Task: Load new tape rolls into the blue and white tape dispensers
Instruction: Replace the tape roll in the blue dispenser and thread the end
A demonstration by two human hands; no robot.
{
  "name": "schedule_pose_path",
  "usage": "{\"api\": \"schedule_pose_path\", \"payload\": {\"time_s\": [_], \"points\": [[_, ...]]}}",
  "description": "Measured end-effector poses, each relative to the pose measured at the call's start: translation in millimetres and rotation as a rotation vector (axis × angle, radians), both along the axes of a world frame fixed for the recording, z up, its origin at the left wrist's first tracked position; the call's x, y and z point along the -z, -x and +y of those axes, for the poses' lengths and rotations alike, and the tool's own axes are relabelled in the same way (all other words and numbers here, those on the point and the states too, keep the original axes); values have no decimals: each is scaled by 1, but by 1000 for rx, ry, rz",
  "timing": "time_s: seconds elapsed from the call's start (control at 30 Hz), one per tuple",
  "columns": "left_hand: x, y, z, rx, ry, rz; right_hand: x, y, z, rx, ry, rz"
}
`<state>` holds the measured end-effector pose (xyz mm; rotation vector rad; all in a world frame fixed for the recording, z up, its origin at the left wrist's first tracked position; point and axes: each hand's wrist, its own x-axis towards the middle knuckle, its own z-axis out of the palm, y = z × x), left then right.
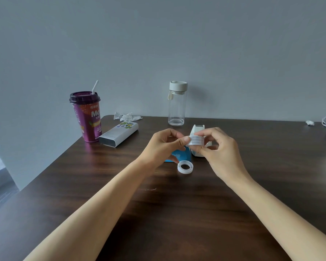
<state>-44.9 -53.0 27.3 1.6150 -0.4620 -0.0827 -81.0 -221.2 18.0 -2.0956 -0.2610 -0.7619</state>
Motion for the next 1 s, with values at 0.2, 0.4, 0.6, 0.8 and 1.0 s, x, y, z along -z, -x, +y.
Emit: {"api": "schedule_pose_path", "payload": {"time_s": [0.2,0.4,0.6,0.8,1.0], "points": [[-3,3,1,8,-16,59,0,2,1,28,4,16],[-9,4,7,61,-47,76,-1,0,-1,1,-44,45],[-14,-1,16,3,-58,37,-1,0,0,-92,-146,138],[-12,-9,27,-73,-79,37,1,-6,1,-136,-204,138],[-13,-17,41,-255,-37,36,-8,-30,14,-76,-39,74]]}}
